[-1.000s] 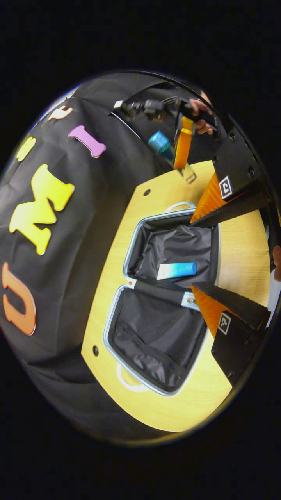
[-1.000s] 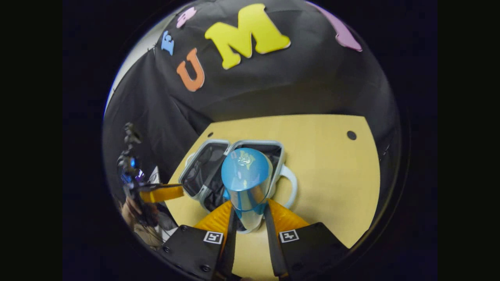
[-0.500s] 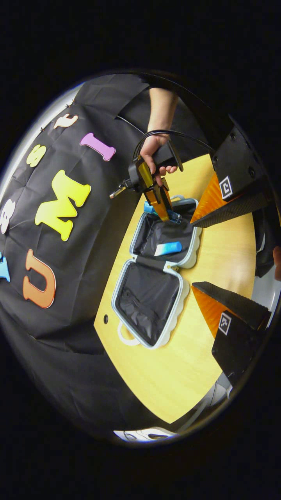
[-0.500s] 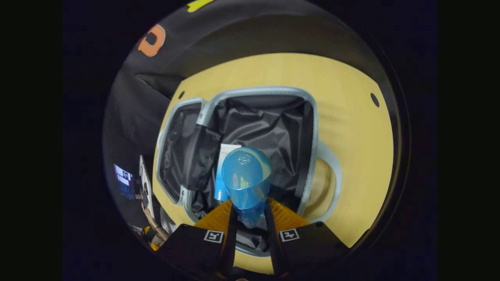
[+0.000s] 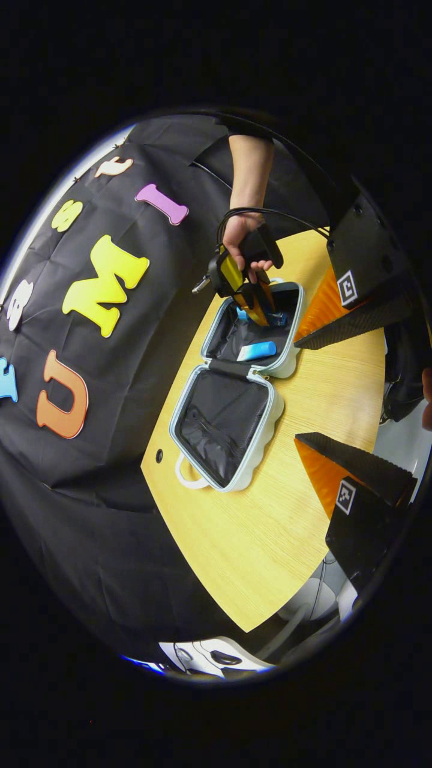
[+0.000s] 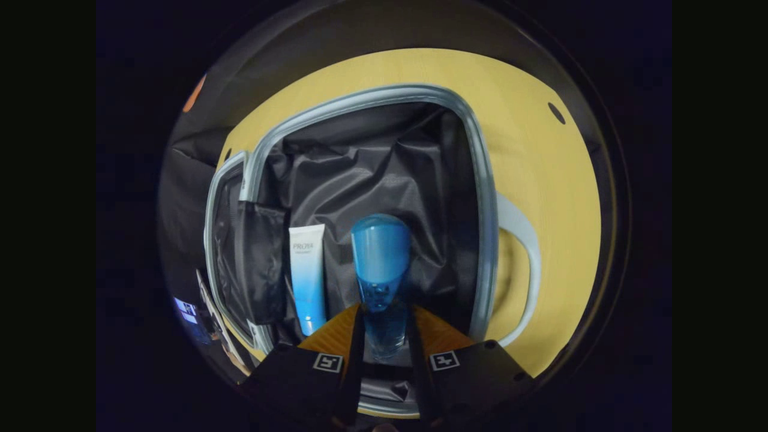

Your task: First open the suitcase, pack the skin care products into it, and then close the suitcase.

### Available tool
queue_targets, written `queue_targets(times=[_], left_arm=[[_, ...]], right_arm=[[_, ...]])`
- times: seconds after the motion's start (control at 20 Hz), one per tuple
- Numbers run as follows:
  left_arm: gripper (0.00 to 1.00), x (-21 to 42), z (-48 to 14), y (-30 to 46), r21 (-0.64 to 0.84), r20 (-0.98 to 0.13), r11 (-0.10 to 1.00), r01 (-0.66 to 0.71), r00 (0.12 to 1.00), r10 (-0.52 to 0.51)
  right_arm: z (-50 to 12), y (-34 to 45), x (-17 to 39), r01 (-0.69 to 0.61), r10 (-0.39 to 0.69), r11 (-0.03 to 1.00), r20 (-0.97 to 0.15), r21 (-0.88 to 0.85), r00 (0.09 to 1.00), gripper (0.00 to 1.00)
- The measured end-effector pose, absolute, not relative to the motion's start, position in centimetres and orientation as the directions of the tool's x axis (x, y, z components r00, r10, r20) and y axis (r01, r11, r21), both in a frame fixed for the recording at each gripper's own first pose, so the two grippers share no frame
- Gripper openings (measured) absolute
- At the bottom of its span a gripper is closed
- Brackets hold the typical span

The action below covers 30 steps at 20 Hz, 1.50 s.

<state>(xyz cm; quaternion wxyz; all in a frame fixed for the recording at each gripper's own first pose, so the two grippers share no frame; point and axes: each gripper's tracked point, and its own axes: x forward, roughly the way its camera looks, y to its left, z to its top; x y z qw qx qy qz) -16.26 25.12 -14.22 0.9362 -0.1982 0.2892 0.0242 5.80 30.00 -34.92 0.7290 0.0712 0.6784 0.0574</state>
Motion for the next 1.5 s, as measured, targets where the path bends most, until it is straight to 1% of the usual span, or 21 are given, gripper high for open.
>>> queue_targets(times=[0.1,0.2,0.3,0.35,0.4,0.45,0.5,0.55,0.65,0.8,0.85,0.9,1.0,1.15,1.25,1.35,1.5], left_arm=[[0.89,-16.0,-14.1,25.1,-0.358,-0.546,0.919,-0.164,0.835,-0.064],[0.9,-15.6,-14.1,24.9,-0.365,-0.54,0.916,-0.166,0.839,-0.063],[0.9,-15.4,-14.0,24.4,-0.374,-0.536,0.913,-0.162,0.841,-0.07],[0.89,-15.4,-14.0,24.5,-0.373,-0.535,0.914,-0.161,0.842,-0.07],[0.9,-15.3,-13.9,24.6,-0.376,-0.534,0.912,-0.164,0.843,-0.069],[0.9,-15.1,-13.6,24.8,-0.384,-0.526,0.908,-0.165,0.848,-0.068],[0.89,-14.8,-13.4,25.0,-0.398,-0.515,0.902,-0.167,0.854,-0.069],[0.9,-14.4,-13.2,25.5,-0.411,-0.501,0.895,-0.171,0.863,-0.065],[0.9,-13.5,-13.3,27.3,-0.43,-0.476,0.883,-0.19,0.878,-0.043],[0.89,-11.7,-13.7,30.3,-0.483,-0.436,0.847,-0.221,0.9,-0.014],[0.89,-11.0,-13.8,31.4,-0.504,-0.42,0.832,-0.23,0.908,-0.003],[0.9,-10.2,-14.2,32.6,-0.521,-0.407,0.819,-0.239,0.913,0.007],[0.89,-7.9,-15.2,35.5,-0.538,-0.397,0.803,-0.257,0.918,0.028],[0.89,-4.0,-16.7,39.6,-0.544,-0.416,0.783,-0.302,0.907,0.061],[0.89,-0.5,-18.1,42.7,-0.57,-0.439,0.751,-0.332,0.896,0.063],[0.89,2.2,-21.1,44.9,-0.545,-0.505,0.748,-0.38,0.86,0.07],[0.88,5.4,-24.8,46.6,-0.514,-0.595,0.741,-0.432,0.802,0.055]], right_arm=[[-35.2,29.9,6.0,0.022,0.172,0.984,-0.981,0.174,0.093,0.36],[-34.9,30.3,6.0,0.022,0.188,0.981,-0.976,0.192,0.111,0.38],[-34.5,30.2,6.2,0.017,0.186,0.982,-0.974,0.19,0.131,0.41],[-34.3,30.1,6.2,0.015,0.19,0.981,-0.971,0.194,0.143,0.42],[-33.8,30.3,6.1,0.015,0.204,0.978,-0.967,0.208,0.151,0.4],[-33.3,30.3,5.8,0.016,0.214,0.975,-0.963,0.22,0.161,0.47],[-32.5,30.3,5.6,0.006,0.229,0.972,-0.957,0.234,0.179,0.5],[-31.4,29.9,5.4,-0.019,0.236,0.971,-0.949,0.237,0.208,0.57],[-28.9,29.0,5.2,-0.092,0.26,0.965,-0.919,0.244,0.298,0.64],[-24.3,26.7,4.7,-0.184,0.299,0.954,-0.829,0.238,0.473,0.65],[-22.6,25.5,4.7,-0.208,0.302,0.952,-0.781,0.223,0.546,0.59],[-21.0,24.2,4.4,-0.221,0.296,0.954,-0.741,0.202,0.603,0.65],[-18.5,22.4,2.8,-0.244,0.303,0.952,-0.675,0.184,0.673,0.64],[-16.1,19.9,0.6,-0.309,0.315,0.943,-0.617,0.12,0.721,0.64],[-14.6,18.8,-0.1,-0.329,0.314,0.94,-0.585,0.084,0.748,0.64],[-13.4,17.4,-0.3,-0.32,0.299,0.945,-0.574,0.066,0.763,0.64],[-12.9,15.0,0.3,-0.263,0.259,0.961,-0.587,0.08,0.767,0.64]])
